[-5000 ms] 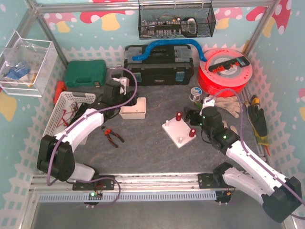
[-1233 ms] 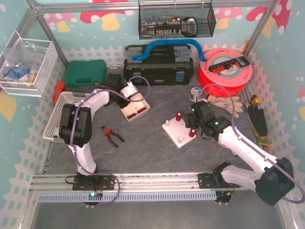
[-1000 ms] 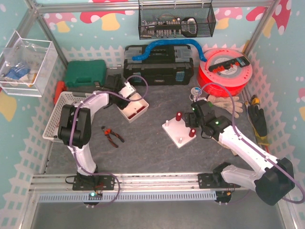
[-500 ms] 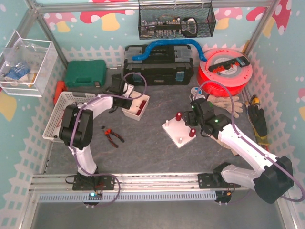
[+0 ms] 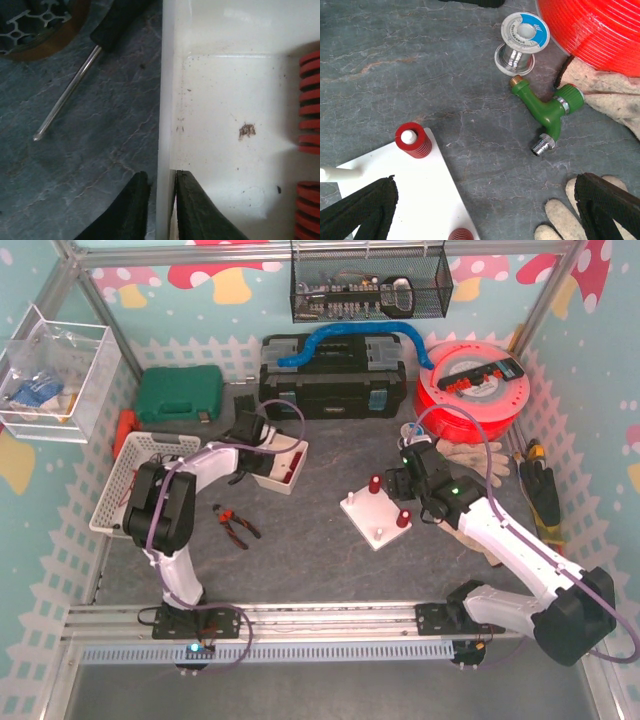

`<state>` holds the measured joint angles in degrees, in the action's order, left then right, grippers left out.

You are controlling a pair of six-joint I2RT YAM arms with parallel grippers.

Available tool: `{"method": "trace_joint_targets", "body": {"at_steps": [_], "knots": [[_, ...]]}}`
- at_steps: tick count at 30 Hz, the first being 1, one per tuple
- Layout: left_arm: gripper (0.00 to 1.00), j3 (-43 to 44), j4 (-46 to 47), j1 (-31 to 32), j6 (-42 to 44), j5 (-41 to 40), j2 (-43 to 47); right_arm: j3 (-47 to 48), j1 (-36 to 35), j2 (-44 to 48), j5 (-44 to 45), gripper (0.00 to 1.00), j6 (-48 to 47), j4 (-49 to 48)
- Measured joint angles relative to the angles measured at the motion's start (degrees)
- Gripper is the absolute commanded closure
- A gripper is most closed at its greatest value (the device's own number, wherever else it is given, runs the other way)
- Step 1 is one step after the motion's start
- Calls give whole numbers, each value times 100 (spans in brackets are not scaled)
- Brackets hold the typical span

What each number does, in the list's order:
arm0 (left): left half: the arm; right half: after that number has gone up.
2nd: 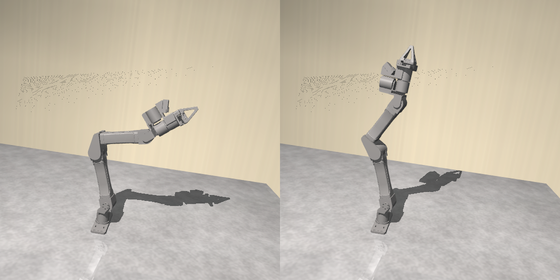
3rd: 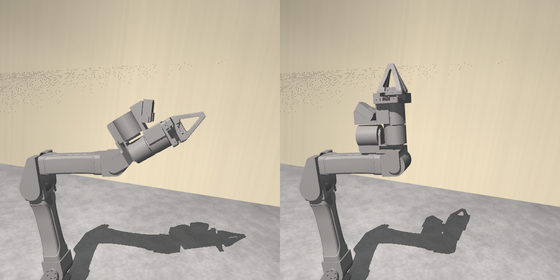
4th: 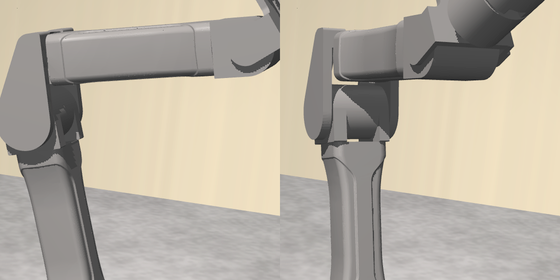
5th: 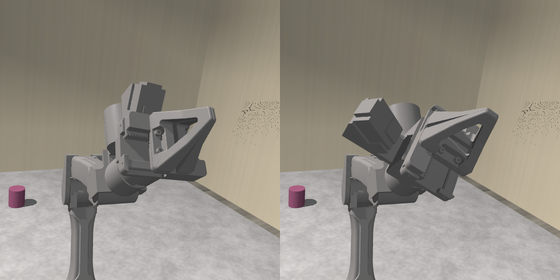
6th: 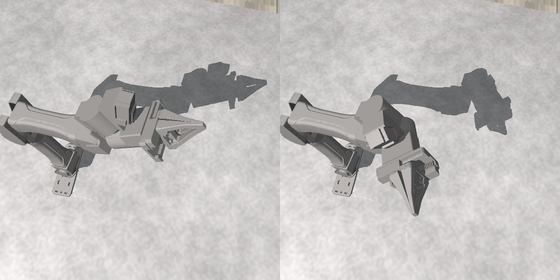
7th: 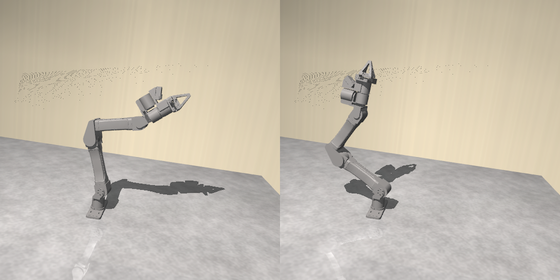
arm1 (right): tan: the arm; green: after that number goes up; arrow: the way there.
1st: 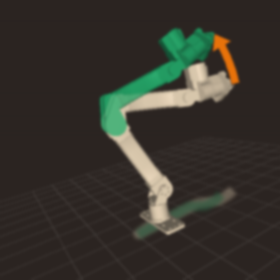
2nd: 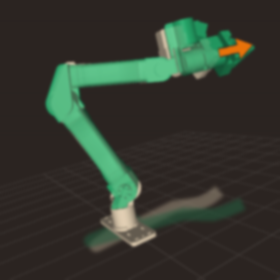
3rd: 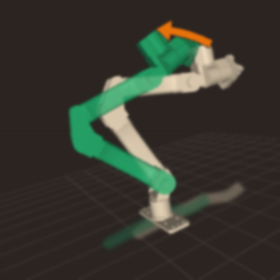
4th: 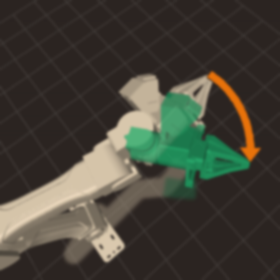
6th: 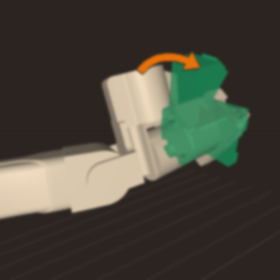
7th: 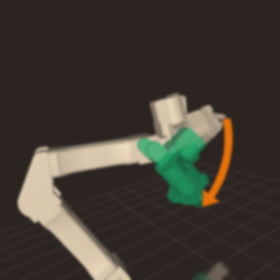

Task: Install the large spring

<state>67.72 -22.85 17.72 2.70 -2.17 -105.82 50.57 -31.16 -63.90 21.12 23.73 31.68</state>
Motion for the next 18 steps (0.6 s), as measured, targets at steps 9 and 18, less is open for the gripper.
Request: {"method": "trace_joint_targets", "body": {"at_steps": [9, 18], "knots": [[53, -9, -151, -175, -24, 144, 164, 85, 0, 0, 74, 4, -13, 9], [63, 789, -564, -184, -1023, 693, 835, 289, 0, 44, 96, 5, 76, 96]]}}
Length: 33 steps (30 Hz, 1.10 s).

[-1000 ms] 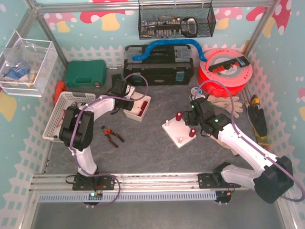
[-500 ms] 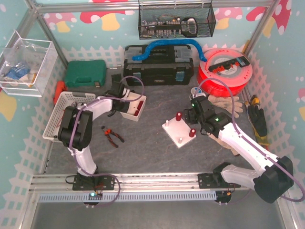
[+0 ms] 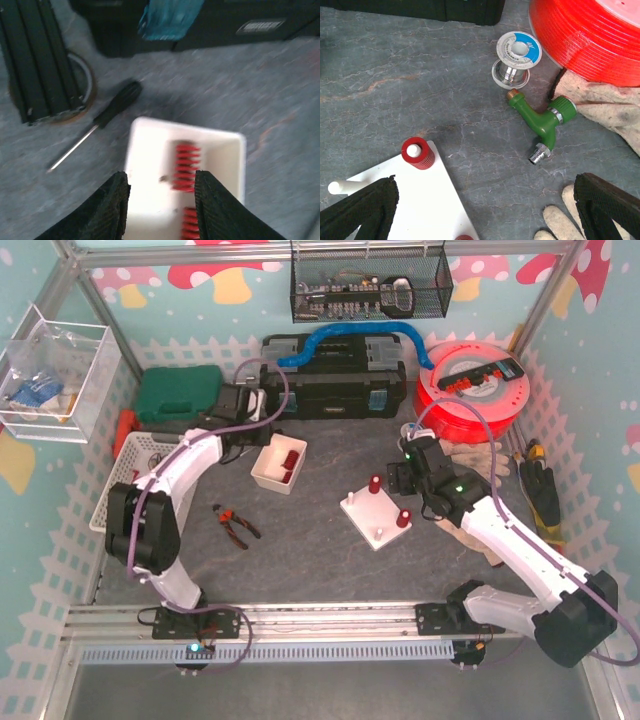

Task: Install the large spring

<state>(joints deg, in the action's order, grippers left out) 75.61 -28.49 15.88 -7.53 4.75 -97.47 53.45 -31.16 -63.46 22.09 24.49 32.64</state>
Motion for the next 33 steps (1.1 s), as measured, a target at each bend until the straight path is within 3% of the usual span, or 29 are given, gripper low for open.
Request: {"method": "trace_joint_targets", "body": {"at_steps": [7, 12, 33], "knots": [[71, 404, -20, 260, -632, 385, -332, 76, 0, 11, -2, 5, 87, 59], [63, 511, -94, 621, -699, 382, -975, 122, 0, 11, 31, 5, 111, 59], [60, 619, -136, 658, -549, 238, -1757, 129, 0, 214, 221, 5, 262, 269]]}}
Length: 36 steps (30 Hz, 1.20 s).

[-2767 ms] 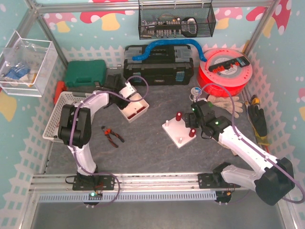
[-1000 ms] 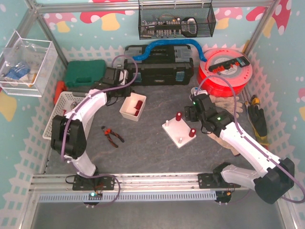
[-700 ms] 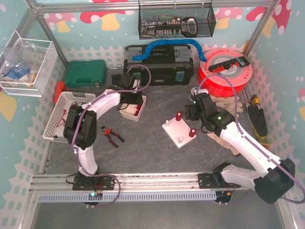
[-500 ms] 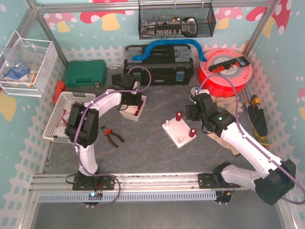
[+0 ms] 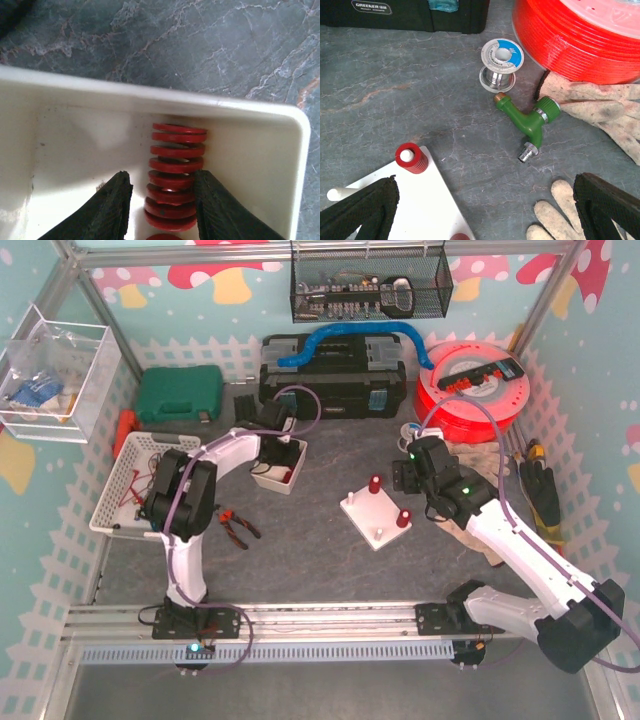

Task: Install the large spring

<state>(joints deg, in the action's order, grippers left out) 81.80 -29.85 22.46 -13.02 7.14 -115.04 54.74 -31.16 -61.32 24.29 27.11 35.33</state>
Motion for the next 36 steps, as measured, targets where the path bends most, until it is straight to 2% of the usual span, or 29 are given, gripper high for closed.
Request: {"method": "trace_joint_targets", "body": {"at_steps": [16, 28, 36], "knots": [[61, 0, 59, -26, 125, -57, -229, 22, 0, -4, 79, 5, -2, 72], [80, 0, 118, -24, 173, -70, -240, 44, 0, 7, 79, 6, 0, 127], [83, -96, 92, -26, 157, -140, 164, 306, 0, 105, -138, 6, 138, 140]]}}
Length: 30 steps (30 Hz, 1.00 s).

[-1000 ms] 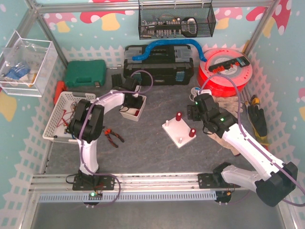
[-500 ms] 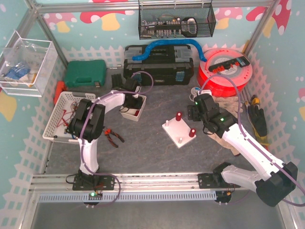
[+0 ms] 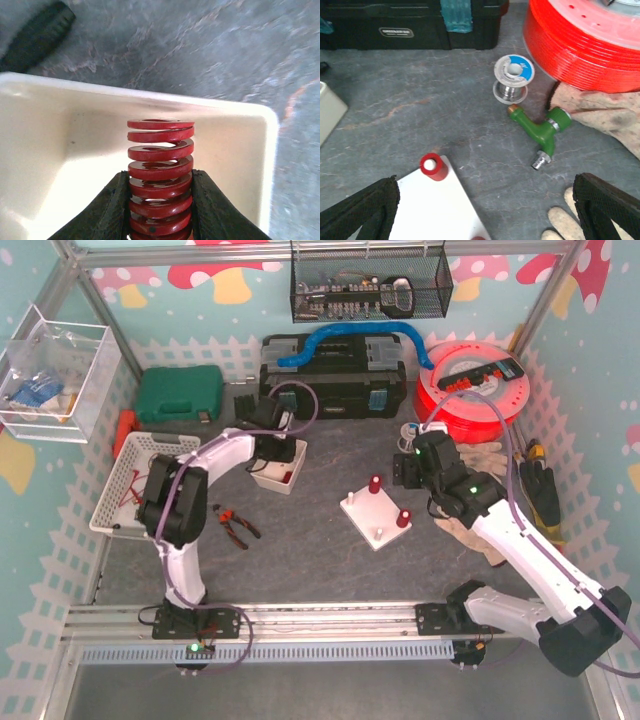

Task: Install the large spring

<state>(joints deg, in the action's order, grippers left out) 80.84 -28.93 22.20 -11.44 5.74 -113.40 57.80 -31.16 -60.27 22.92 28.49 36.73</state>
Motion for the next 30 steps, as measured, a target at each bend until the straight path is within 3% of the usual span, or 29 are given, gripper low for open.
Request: {"method": "trace_joint_targets", "body": {"at_steps": [7, 15, 24, 30], "knots": [[86, -389, 170, 2, -22, 37, 1314, 238, 0, -94, -708, 10, 251, -42], [88, -1878, 1711, 59, 470, 975, 2966, 1204, 68, -944, -1880, 25, 367, -74], [90, -3045, 3283, 544, 1403, 2291, 3644, 2551, 229, -2271, -3974, 32, 70, -122], [90, -3198, 3755, 688, 1759, 2750, 3703, 2736, 225, -2706, -5101, 33, 7, -162]]}}
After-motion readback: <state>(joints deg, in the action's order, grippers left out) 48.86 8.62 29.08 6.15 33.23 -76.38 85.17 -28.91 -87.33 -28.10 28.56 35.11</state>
